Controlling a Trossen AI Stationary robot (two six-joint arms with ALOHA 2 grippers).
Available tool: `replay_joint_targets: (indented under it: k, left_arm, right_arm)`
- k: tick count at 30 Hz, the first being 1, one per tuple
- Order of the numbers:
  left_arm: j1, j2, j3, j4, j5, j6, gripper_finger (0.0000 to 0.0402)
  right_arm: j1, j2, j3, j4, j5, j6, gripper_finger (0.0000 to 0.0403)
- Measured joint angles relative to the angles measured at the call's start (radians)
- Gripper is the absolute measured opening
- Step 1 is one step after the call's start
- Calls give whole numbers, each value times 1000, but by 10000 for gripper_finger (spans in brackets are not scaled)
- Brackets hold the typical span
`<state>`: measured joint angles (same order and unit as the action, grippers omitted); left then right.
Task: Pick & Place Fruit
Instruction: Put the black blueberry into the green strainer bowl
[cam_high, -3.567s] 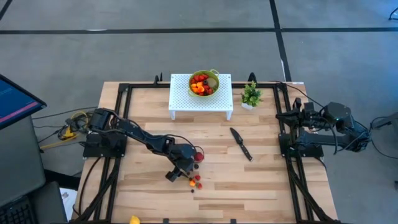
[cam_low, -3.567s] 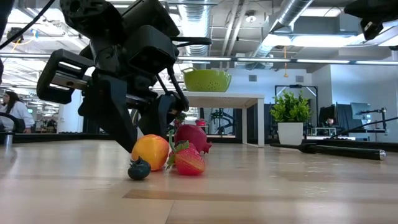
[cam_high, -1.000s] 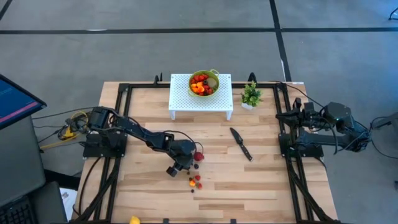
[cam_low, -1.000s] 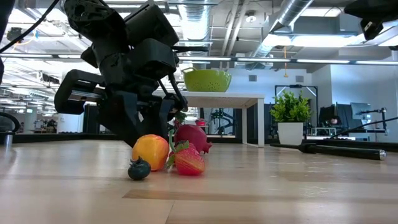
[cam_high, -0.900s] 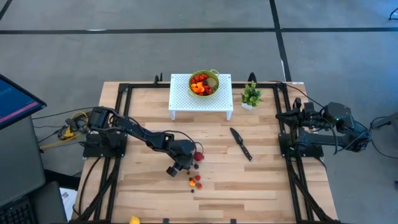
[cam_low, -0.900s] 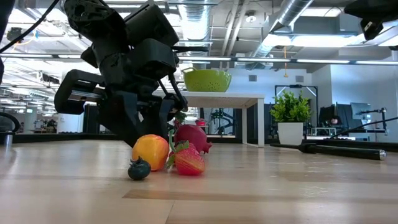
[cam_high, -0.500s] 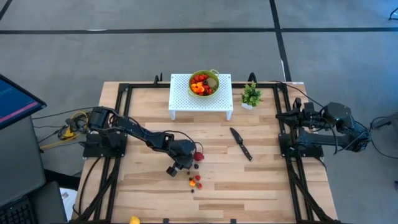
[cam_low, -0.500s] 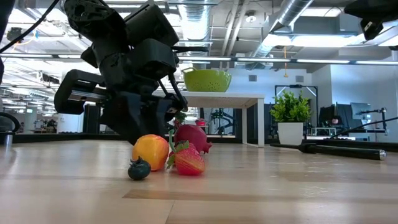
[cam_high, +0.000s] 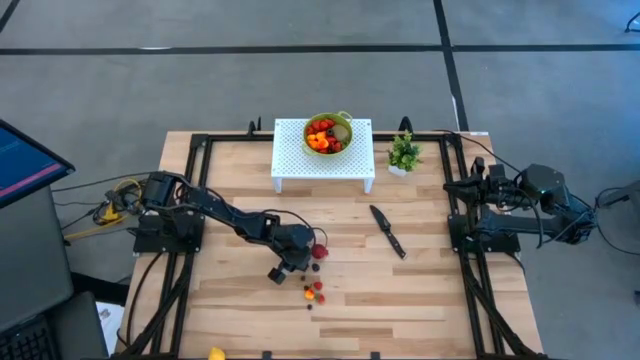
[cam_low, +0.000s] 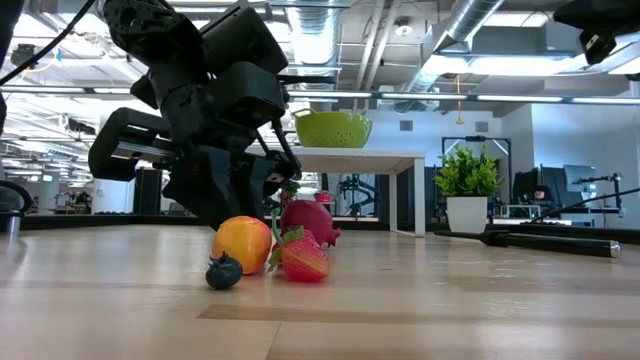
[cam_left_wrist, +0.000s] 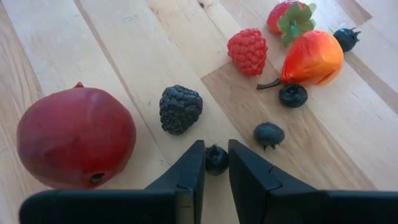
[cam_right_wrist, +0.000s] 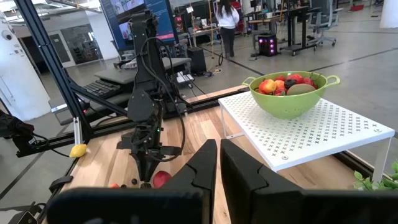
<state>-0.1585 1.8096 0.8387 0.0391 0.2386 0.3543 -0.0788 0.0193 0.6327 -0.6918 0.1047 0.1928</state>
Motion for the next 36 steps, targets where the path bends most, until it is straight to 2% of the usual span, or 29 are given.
replay_joint_targets:
  k: [5,12,16,19,25,28,36]
  left_arm:
    - [1,-8,0,-7,-4,-20,53]
    - [13,-104,0,-5,-14,-49,53]
    - [34,-198,0,18,-76,-49,53]
    - [70,-262,-1,112,-131,-49,53]
    - [194,-342,0,480,-277,-46,53]
    - [290,-366,2,626,-303,-45,53]
    - [517,-323,94,632,-319,-116,53]
  right_arm:
    - [0,0,0,0,0,0,17]
    - [0,0,0,0,0,0,17]
    - [0,0,0,0,0,0,17]
    - [0,0,0,0,0,0,17]
    - [0,0,0,0,0,0,17]
    - [0,0,0,0,0,0,17]
    - [0,0,0,0,0,0,17]
